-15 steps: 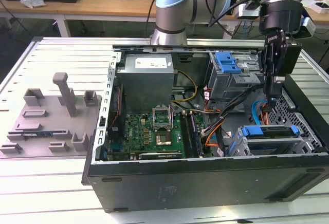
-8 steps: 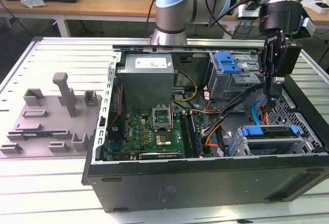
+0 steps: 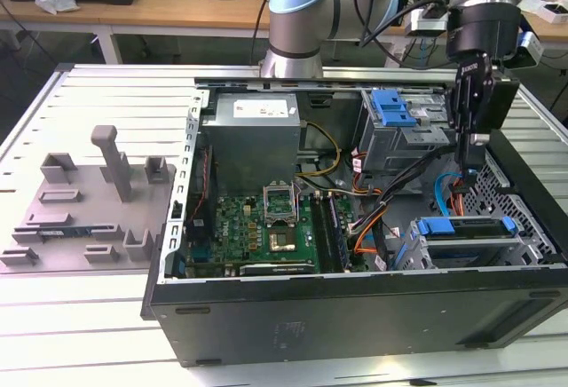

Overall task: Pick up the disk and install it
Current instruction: 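Insert the first disk wire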

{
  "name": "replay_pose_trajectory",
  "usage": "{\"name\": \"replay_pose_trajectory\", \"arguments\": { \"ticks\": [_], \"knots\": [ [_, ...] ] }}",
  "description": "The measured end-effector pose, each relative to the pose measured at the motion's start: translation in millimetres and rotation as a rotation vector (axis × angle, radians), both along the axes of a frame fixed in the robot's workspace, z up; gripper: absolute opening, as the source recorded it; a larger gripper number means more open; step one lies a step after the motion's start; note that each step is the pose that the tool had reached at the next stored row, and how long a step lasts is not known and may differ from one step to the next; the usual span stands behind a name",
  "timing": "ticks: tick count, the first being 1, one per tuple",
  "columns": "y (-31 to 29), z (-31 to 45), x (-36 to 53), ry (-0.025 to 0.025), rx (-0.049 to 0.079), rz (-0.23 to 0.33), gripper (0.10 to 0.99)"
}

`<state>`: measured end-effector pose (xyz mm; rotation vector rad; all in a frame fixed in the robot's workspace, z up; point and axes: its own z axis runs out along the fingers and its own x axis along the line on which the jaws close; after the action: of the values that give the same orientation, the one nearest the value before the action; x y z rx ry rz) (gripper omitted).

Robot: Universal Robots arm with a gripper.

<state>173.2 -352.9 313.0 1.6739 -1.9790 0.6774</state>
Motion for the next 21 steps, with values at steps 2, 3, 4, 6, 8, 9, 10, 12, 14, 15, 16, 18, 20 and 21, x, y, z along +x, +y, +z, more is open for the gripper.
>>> {"name": "replay_pose_trajectory", "arguments": {
  "ticks": [2,3,4,6,8,9,10,12,14,15,16,18,20,21],
  "knots": [
    [0.0,-0.2,0.0,0.0000,-0.001,0.000,0.204],
    [0.0,-0.3,0.0,0.0000,-0.001,0.000,0.169],
    [0.0,-0.3,0.0,0.0000,-0.001,0.000,0.169],
    [0.0,-0.4,0.0,0.0000,-0.002,0.000,0.169],
    [0.0,-0.4,0.0,0.0000,-0.002,0.000,0.169],
    [0.0,-0.4,0.0,0.0000,-0.002,0.000,0.169],
    [-0.3,-0.5,0.0,0.0002,-0.001,0.000,0.169],
    [-4.1,3.3,-0.1,0.0000,0.006,0.000,0.169],
    [-7.6,10.9,0.0,0.0000,0.021,0.000,0.169],
    [-9.0,14.4,0.0,0.0000,0.025,0.000,0.169],
    [-11.3,18.8,0.0,0.0000,0.032,0.000,0.169],
    [-15.4,22.0,0.0,0.0000,0.050,0.000,0.169],
    [-19.4,22.7,0.0,-0.0003,0.071,0.000,0.169],
    [-21.0,22.9,0.0,-0.0003,0.080,0.000,0.169]
  ]
}}
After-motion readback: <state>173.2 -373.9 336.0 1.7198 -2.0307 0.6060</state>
